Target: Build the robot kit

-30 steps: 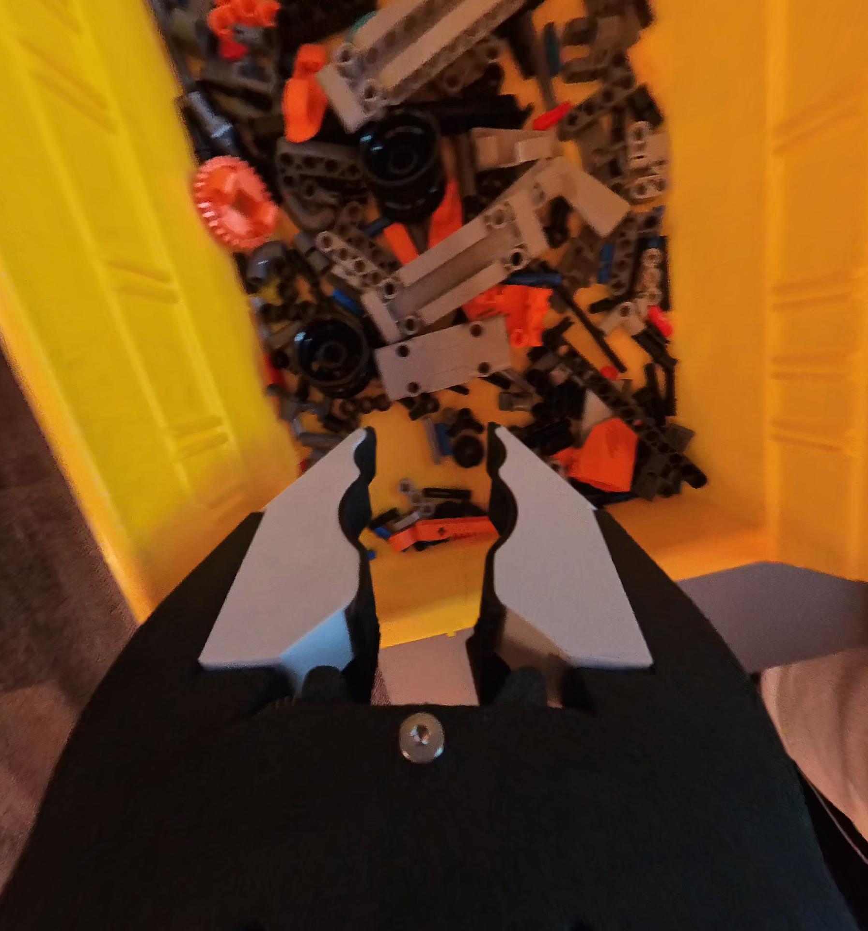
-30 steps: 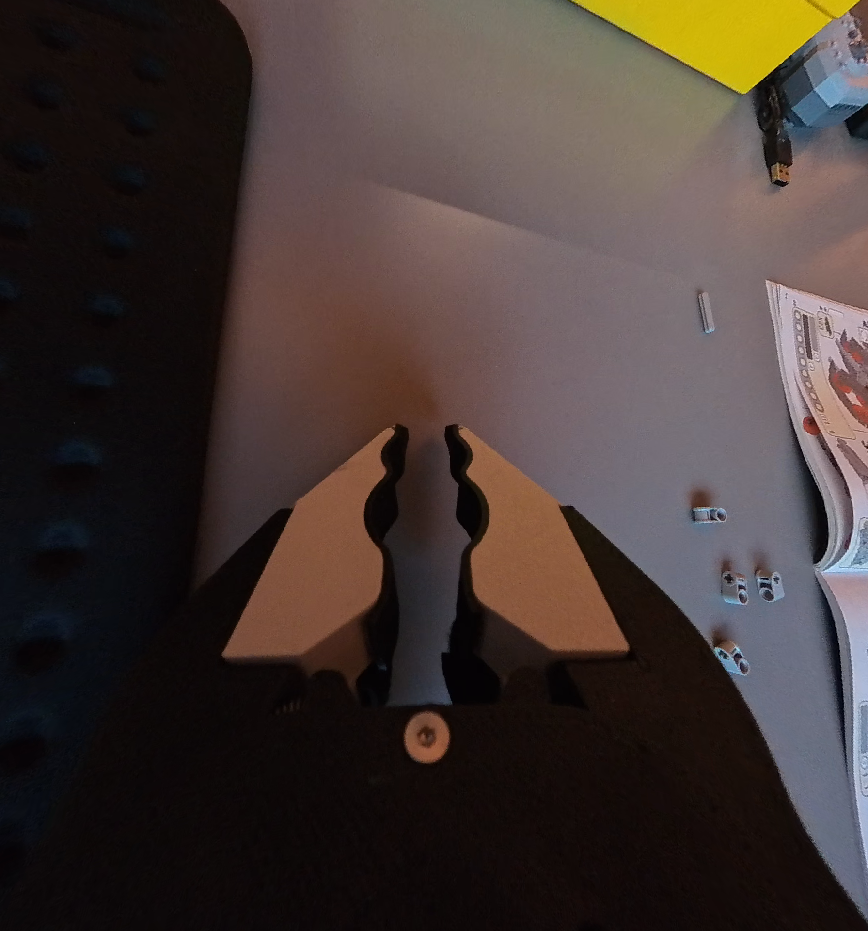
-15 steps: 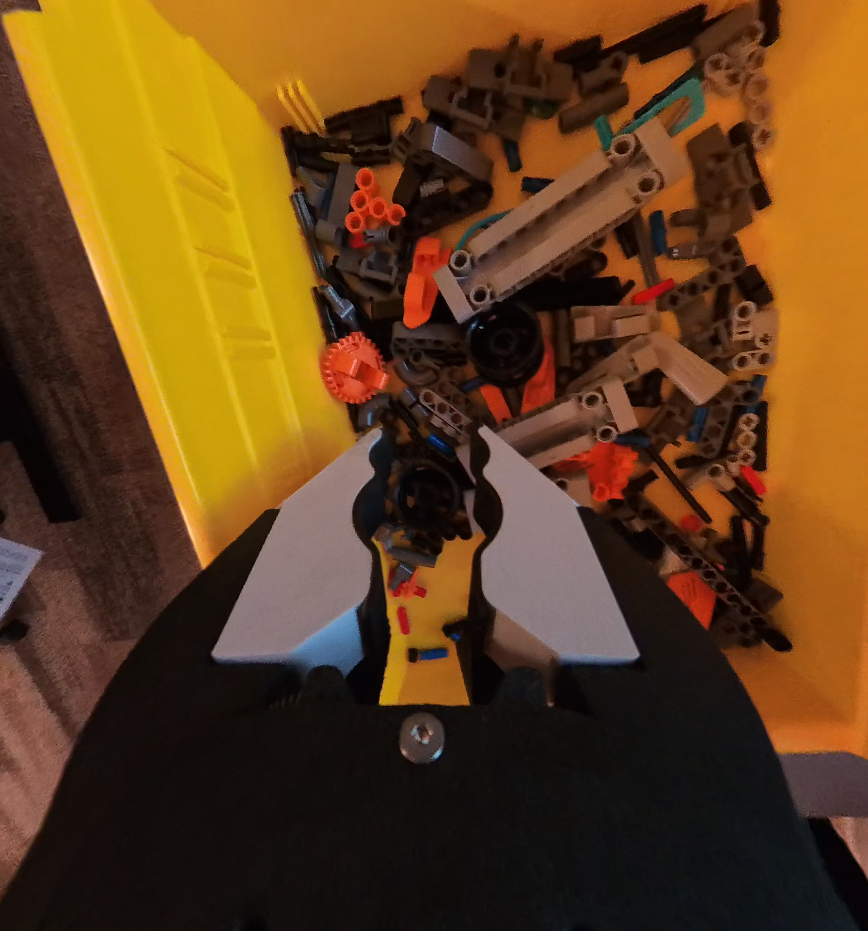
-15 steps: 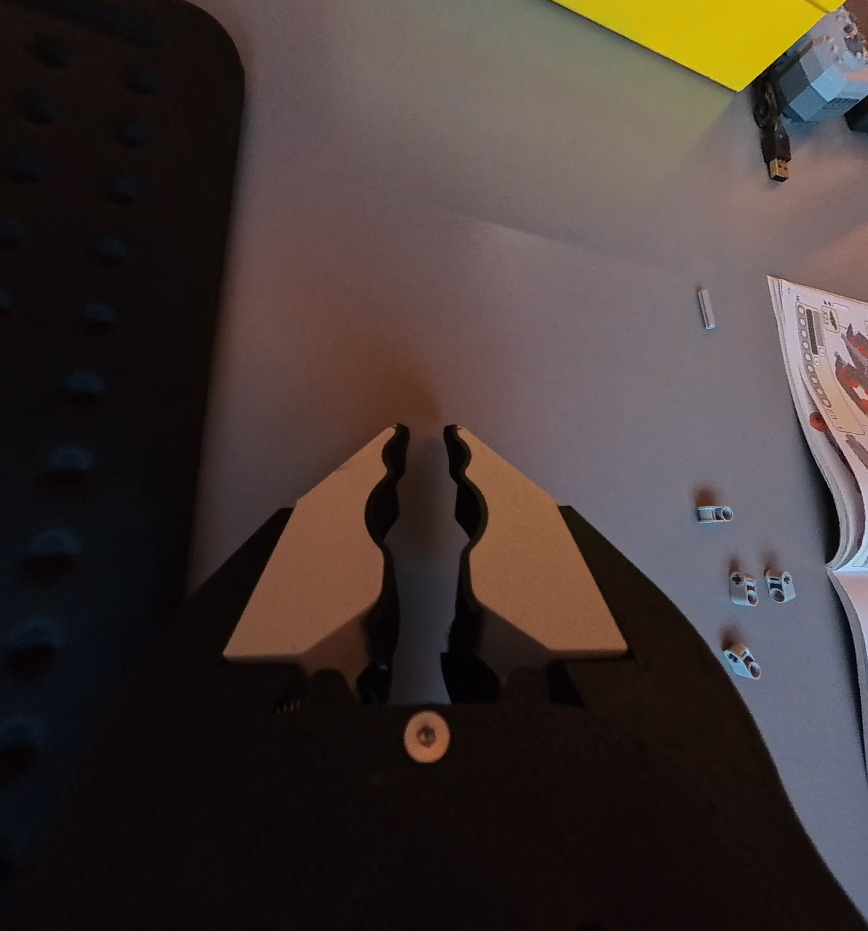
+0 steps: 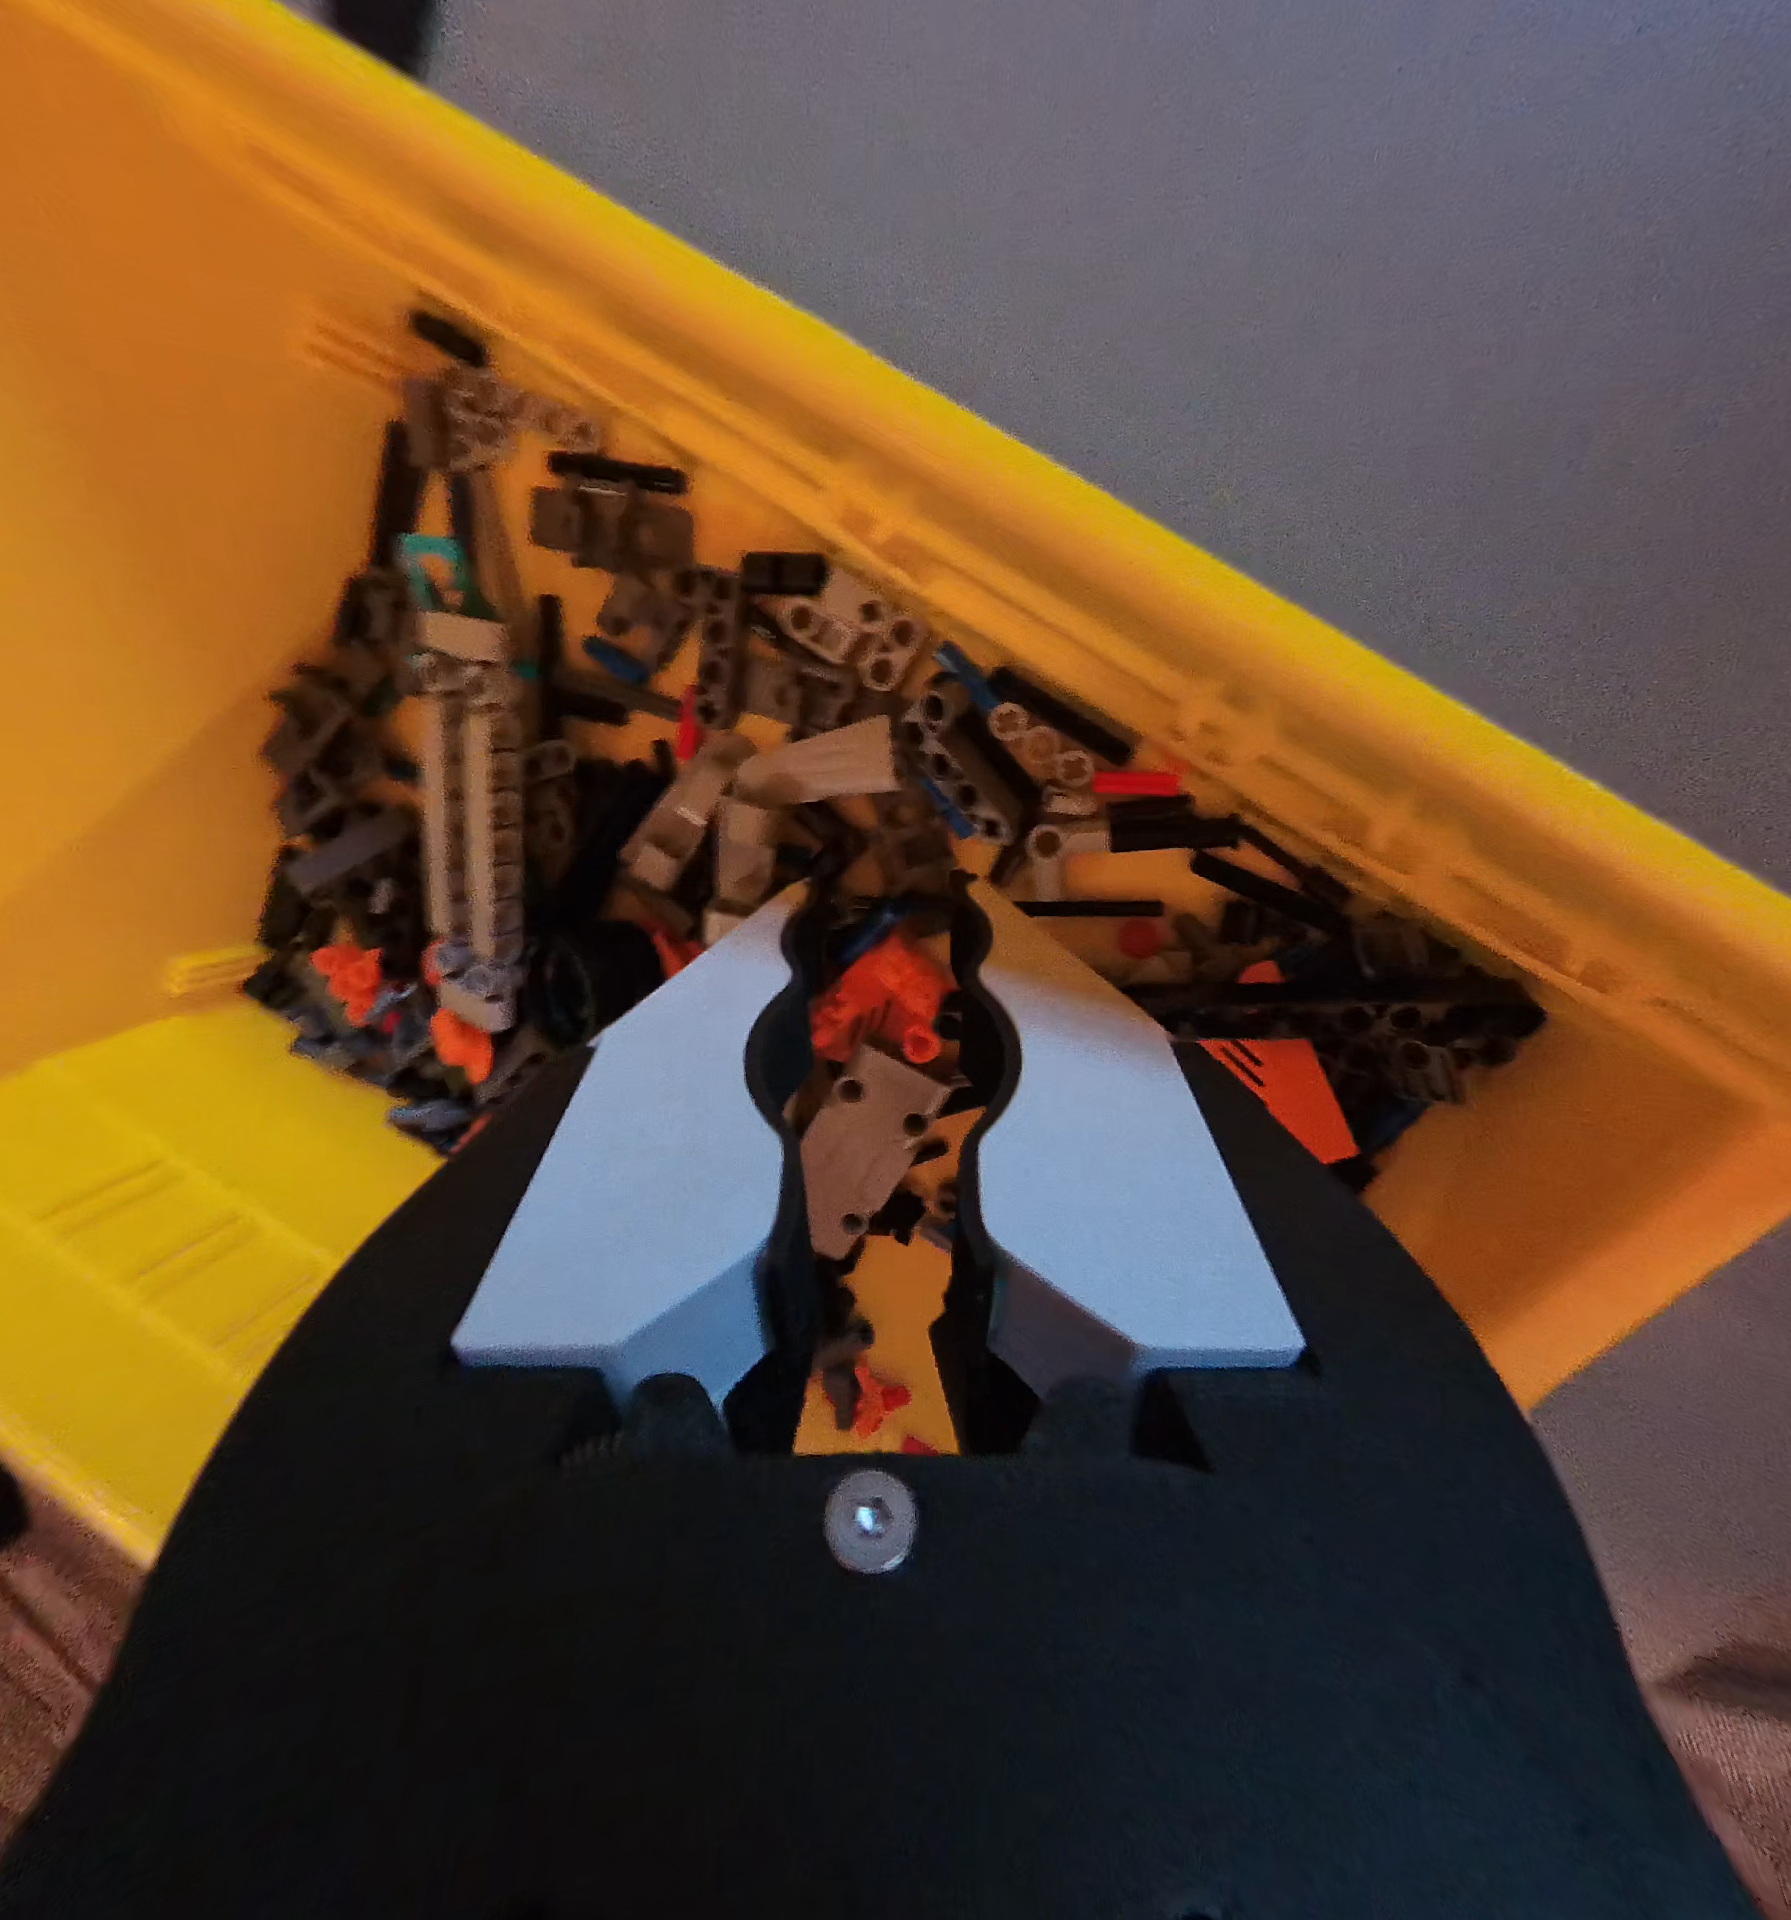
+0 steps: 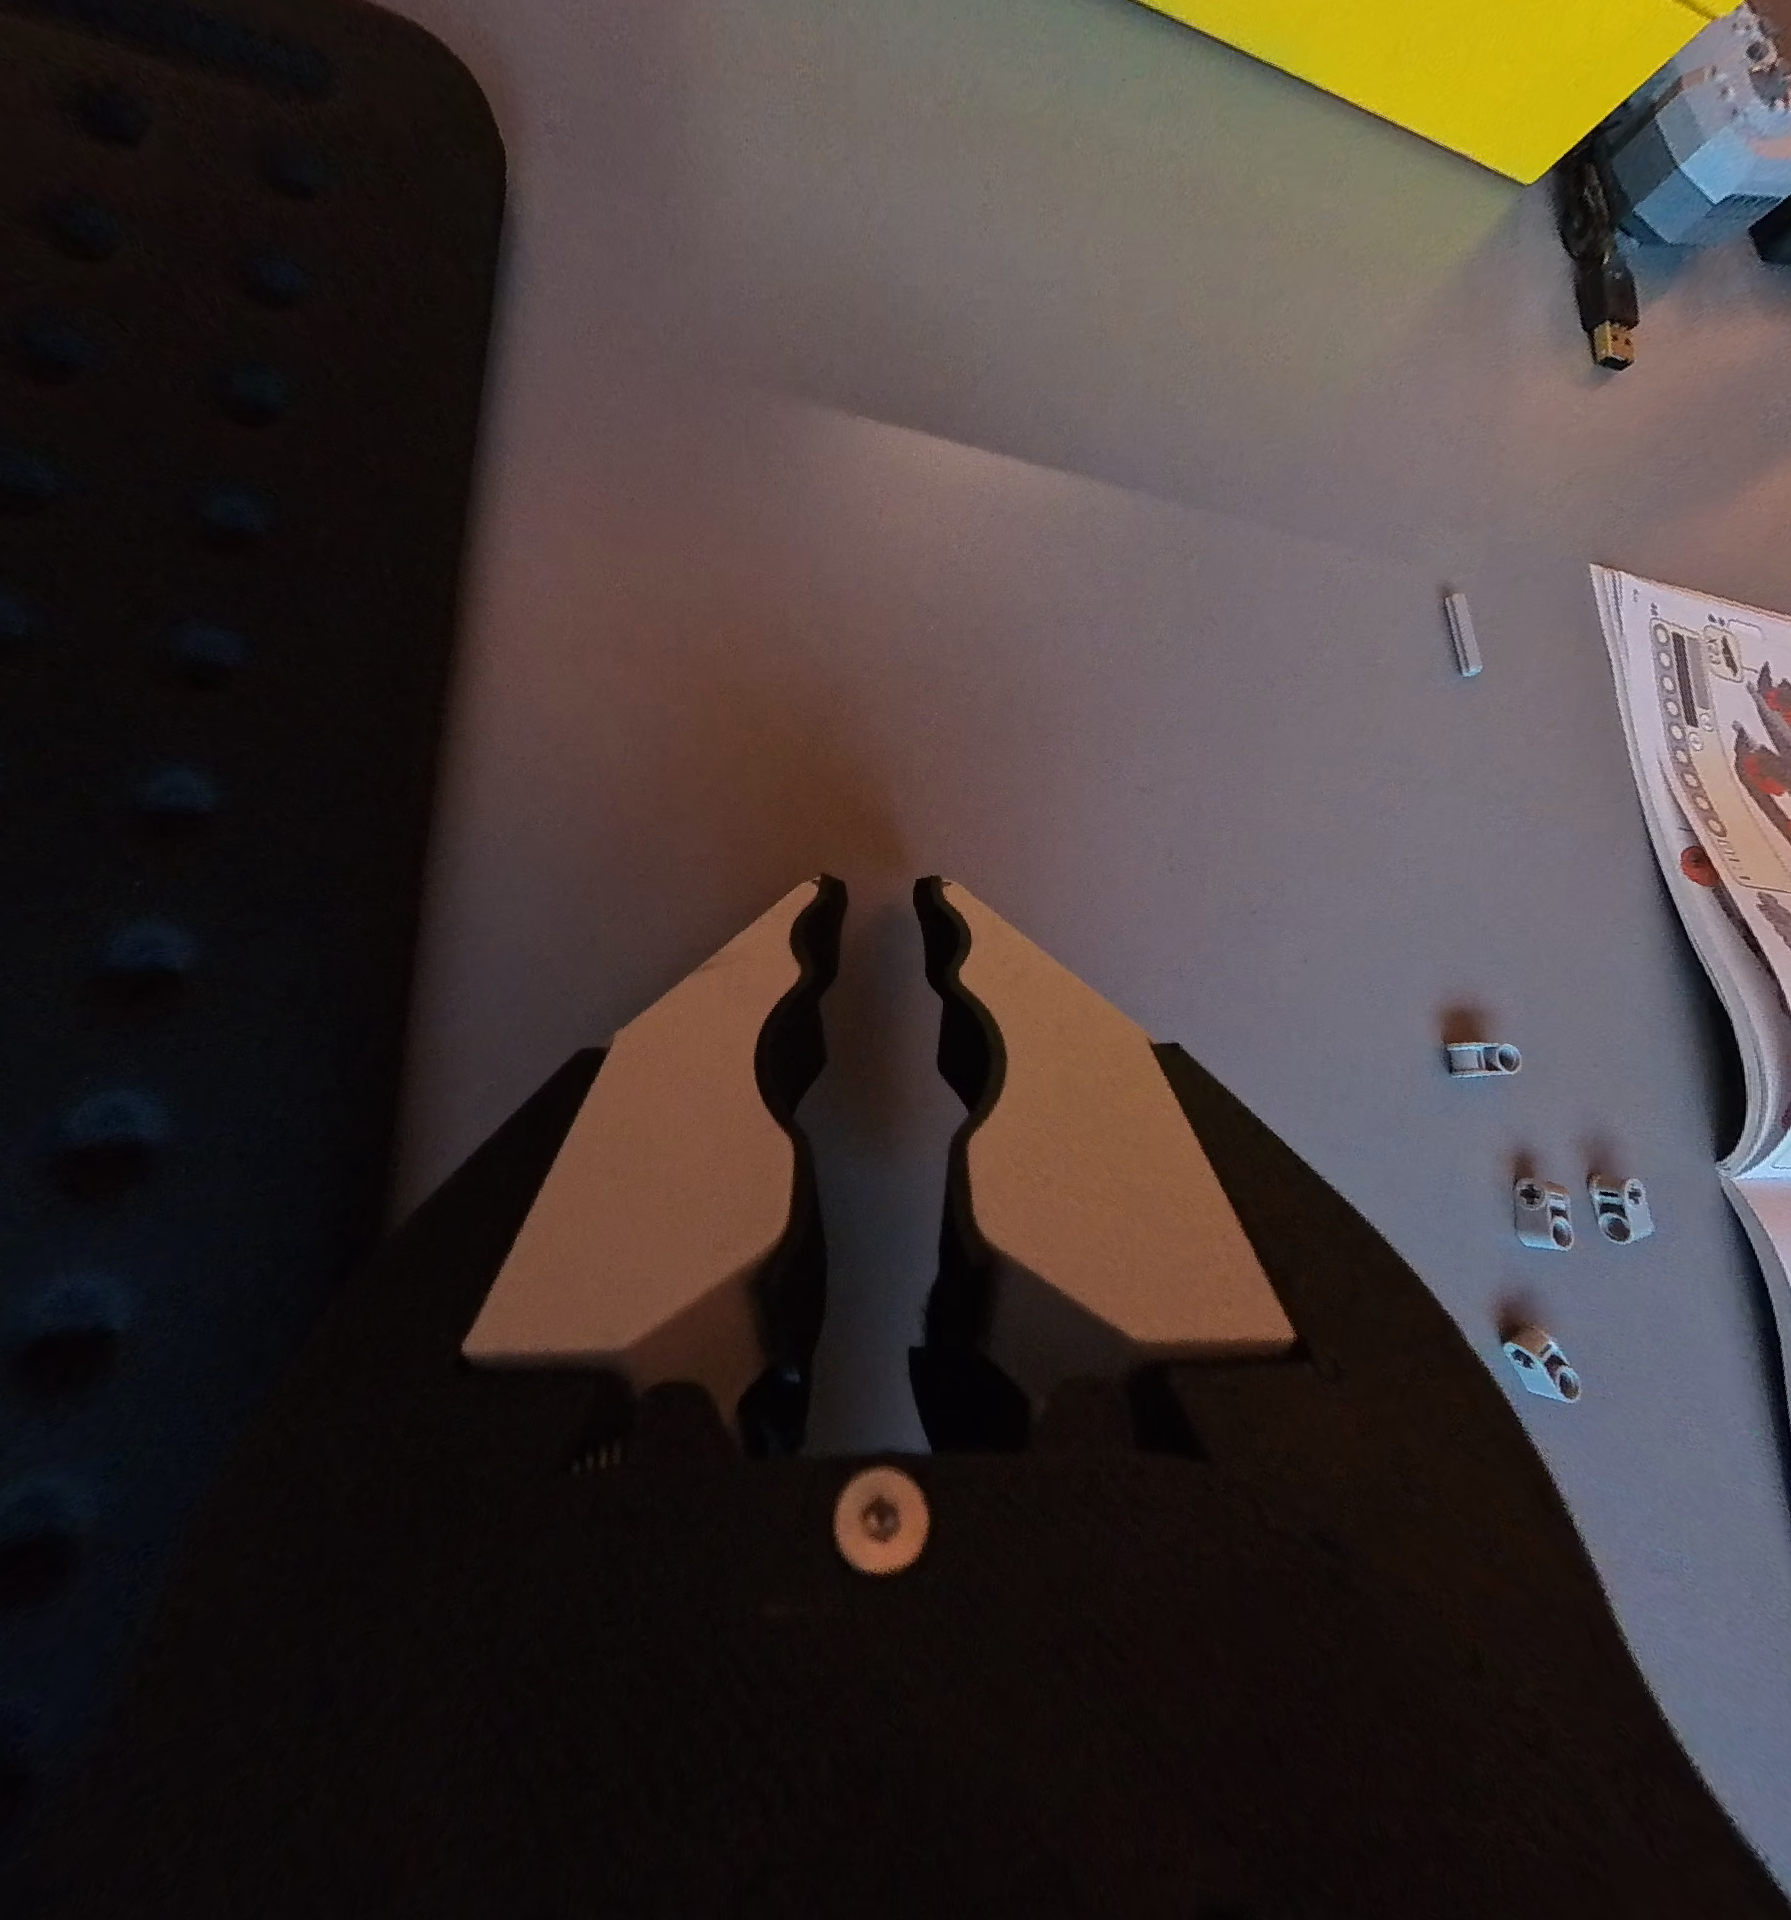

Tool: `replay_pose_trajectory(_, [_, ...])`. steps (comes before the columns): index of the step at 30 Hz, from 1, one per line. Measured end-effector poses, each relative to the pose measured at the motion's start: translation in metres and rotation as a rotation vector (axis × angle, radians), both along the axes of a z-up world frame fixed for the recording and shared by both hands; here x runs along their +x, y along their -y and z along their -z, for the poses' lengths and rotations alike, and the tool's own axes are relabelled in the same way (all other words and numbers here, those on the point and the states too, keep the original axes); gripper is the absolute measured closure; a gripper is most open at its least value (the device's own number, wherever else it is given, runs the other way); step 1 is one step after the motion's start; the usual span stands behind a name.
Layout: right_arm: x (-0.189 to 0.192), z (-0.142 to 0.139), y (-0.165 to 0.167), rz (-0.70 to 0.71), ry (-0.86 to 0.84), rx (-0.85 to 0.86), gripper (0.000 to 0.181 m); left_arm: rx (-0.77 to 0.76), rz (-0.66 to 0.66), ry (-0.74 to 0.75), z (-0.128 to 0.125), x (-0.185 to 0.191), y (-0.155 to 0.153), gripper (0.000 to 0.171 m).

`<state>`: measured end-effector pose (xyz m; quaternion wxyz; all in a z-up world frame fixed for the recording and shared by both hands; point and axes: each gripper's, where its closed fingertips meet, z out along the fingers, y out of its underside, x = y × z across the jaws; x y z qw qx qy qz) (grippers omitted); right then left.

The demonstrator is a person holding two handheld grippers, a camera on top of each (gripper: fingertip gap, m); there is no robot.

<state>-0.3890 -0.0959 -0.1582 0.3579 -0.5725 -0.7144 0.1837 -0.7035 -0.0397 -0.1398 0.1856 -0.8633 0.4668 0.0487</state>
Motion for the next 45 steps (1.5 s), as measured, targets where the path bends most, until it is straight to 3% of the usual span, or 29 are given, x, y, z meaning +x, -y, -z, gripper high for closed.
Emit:
replay_pose_trajectory(4, [0.0,0.0,0.0,0.003,-0.002,-0.007,0.165,-0.063,0.044,-0.09,0.015,-0.007,0.003,0.153])
replay_pose_trajectory(15, [0.001,-0.001,0.0,0.001,0.003,0.007,0.166,-0.001,0.06,-0.184,0.021,-0.02,0.003,0.166])
replay_pose_trajectory(20, [0.001,-0.001,0.0,0.002,0.005,0.006,0.166,0.046,0.021,-0.132,0.004,-0.021,-0.001,0.169])
replay_pose_trajectory(25, [0.001,-0.001,0.0,0.001,0.008,0.013,0.166,0.126,-0.104,0.164,-0.044,-0.007,-0.01,0.169])
replay_pose_trajectory(28, [0.001,-0.001,0.0,0.0,0.014,0.024,0.166,0.11,-0.244,0.489,-0.077,0.005,-0.02,0.169])
replay_pose_trajectory(31, [0.001,-0.001,0.001,-0.006,0.024,0.047,0.167,-0.013,-0.274,0.937,-0.116,0.034,-0.021,0.169])
replay_pose_trajectory(34, [0.002,-0.001,0.002,-0.012,0.035,0.074,0.168,-0.088,-0.272,1.153,-0.133,0.042,-0.024,0.169])
replay_pose_trajectory(39, [0.002,-0.001,0.002,-0.018,0.046,0.1,0.169,-0.102,-0.239,1.108,-0.134,0.06,-0.029,0.169])
replay_pose_trajectory(45, [0.002,0.0,0.002,-0.017,0.04,0.079,0.17,-0.086,-0.13,0.754,-0.127,0.112,-0.047,0.169])
